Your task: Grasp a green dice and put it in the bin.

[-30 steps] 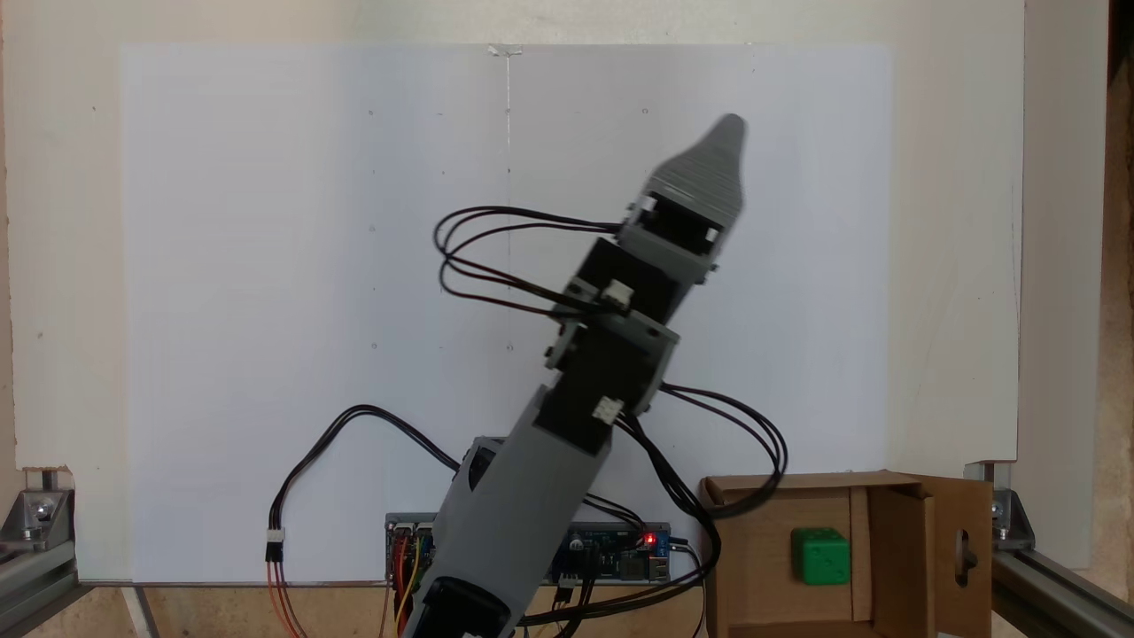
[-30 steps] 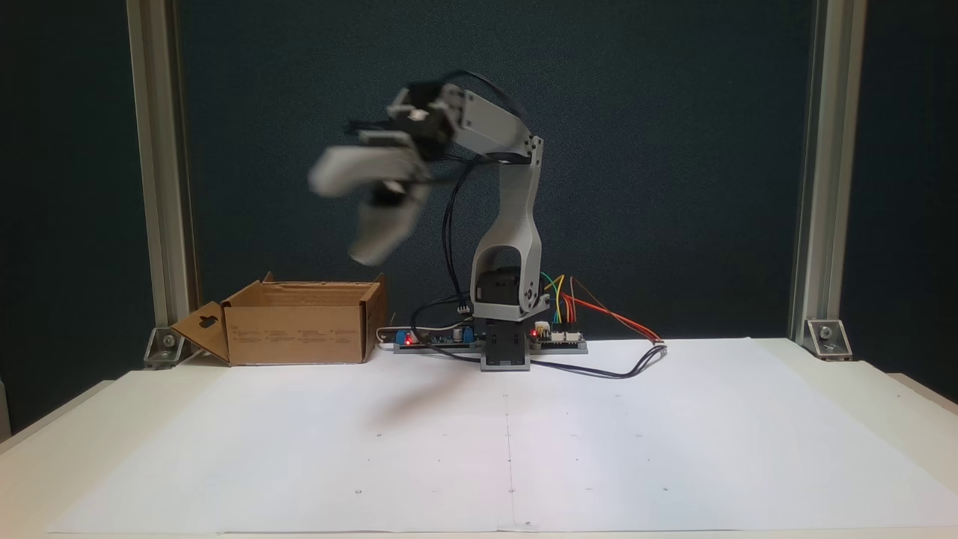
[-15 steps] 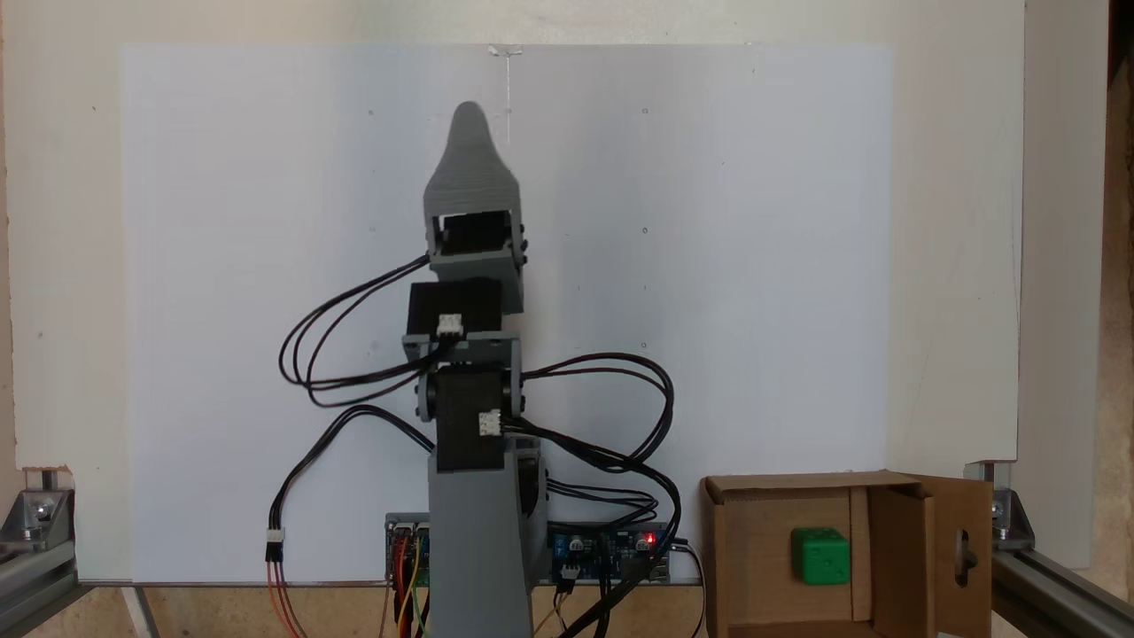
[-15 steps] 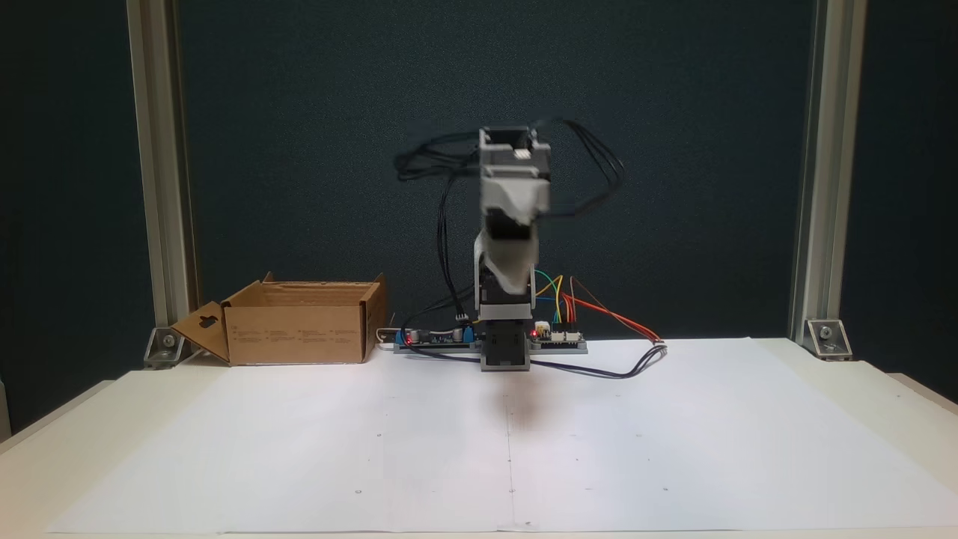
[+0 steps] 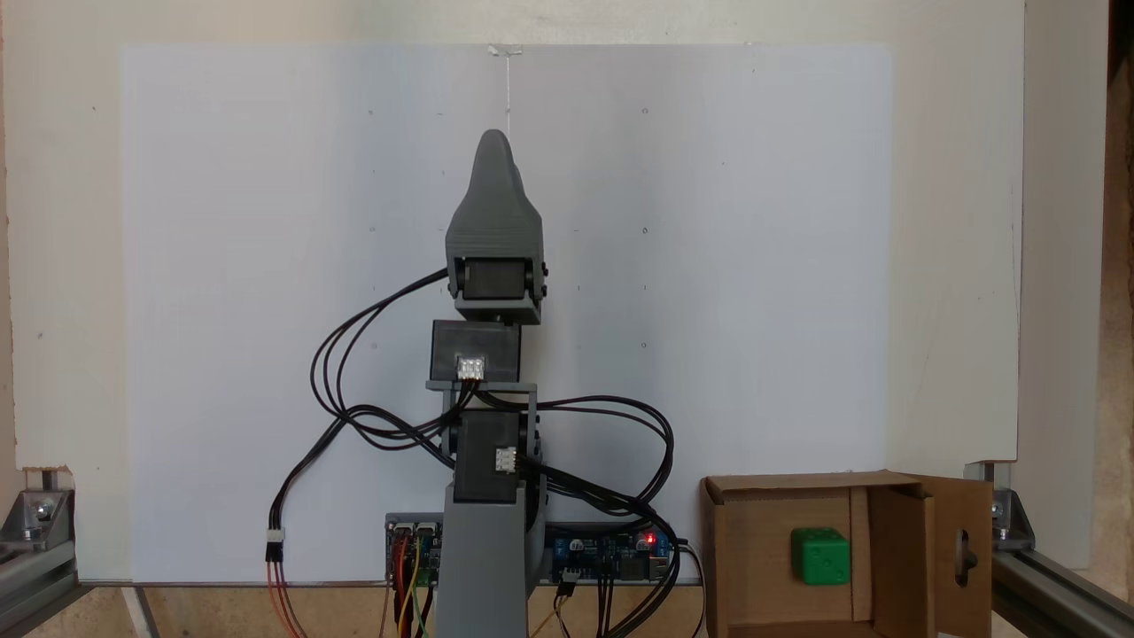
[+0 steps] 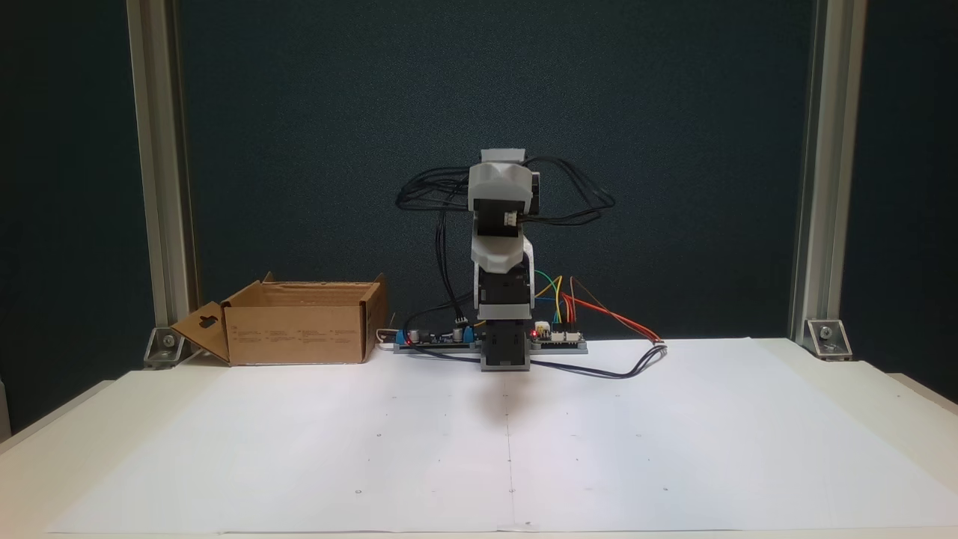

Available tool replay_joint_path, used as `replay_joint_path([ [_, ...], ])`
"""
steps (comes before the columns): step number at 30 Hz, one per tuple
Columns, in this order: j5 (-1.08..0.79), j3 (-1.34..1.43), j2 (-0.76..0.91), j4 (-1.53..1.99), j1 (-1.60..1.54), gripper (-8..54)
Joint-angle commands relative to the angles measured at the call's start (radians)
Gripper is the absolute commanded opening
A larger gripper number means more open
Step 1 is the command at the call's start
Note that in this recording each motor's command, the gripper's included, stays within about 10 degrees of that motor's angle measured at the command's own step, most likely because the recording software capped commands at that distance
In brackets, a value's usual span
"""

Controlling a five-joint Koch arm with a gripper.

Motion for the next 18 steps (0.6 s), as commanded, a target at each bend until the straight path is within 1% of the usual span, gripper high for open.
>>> replay_joint_path([
  [1,0.044,0.005,0.046,-0.167,0.006,44.2],
  [5,0.044,0.080,0.074,-0.322,0.006,44.1],
  [10,0.044,0.160,0.114,-0.365,-0.014,44.1],
  [18,0.043,0.342,0.124,-0.635,-0.014,43.9],
])
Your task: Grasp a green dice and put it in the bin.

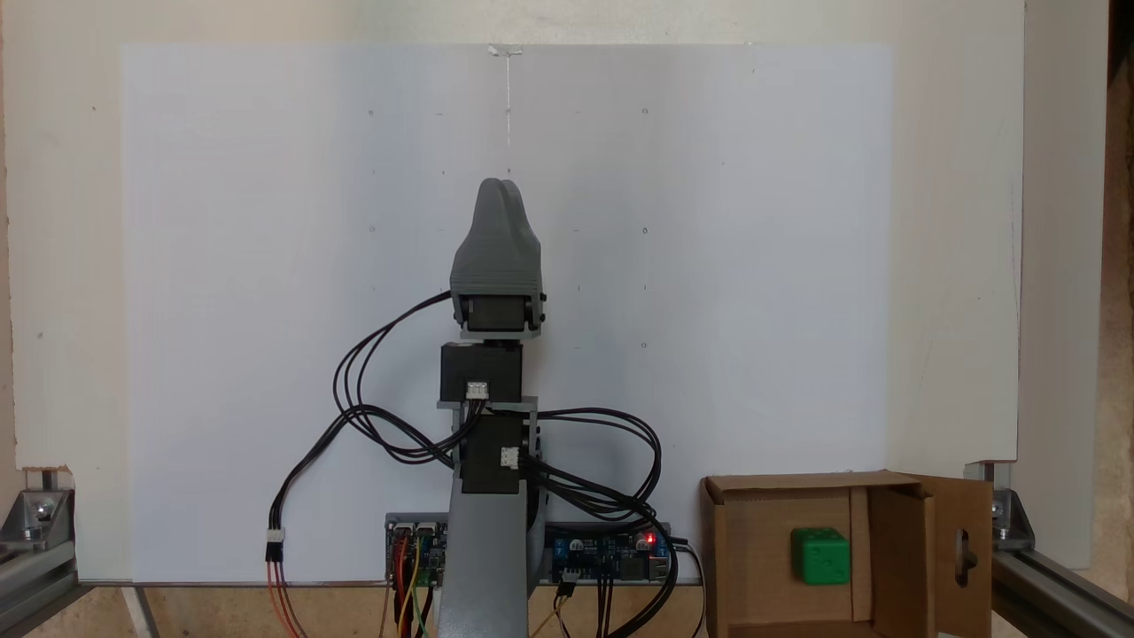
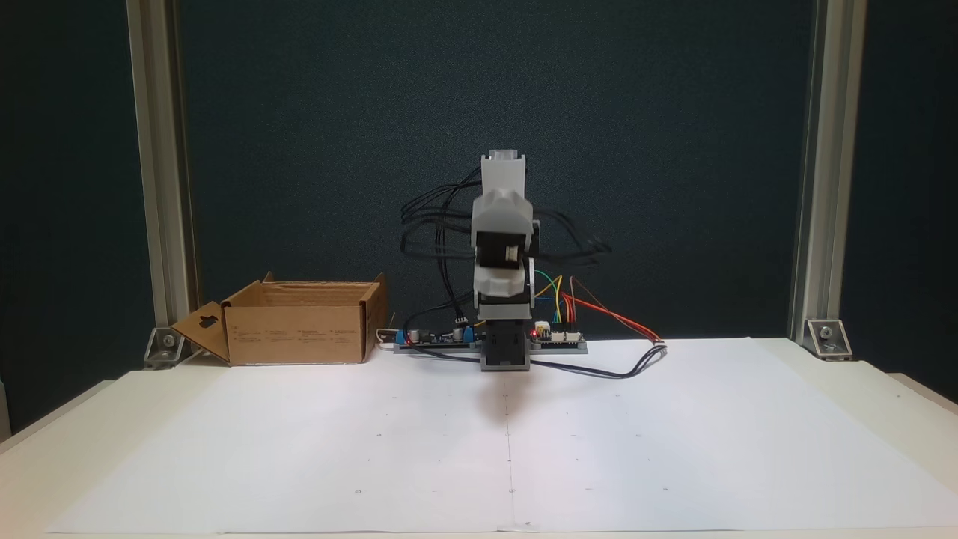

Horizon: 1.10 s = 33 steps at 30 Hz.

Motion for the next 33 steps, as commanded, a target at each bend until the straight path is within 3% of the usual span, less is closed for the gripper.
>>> replay_joint_path([
  [1,0.043,-0.002,0.110,-0.135,-0.005,43.9],
  [33,0.038,0.388,0.107,-0.469,-0.008,44.3],
])
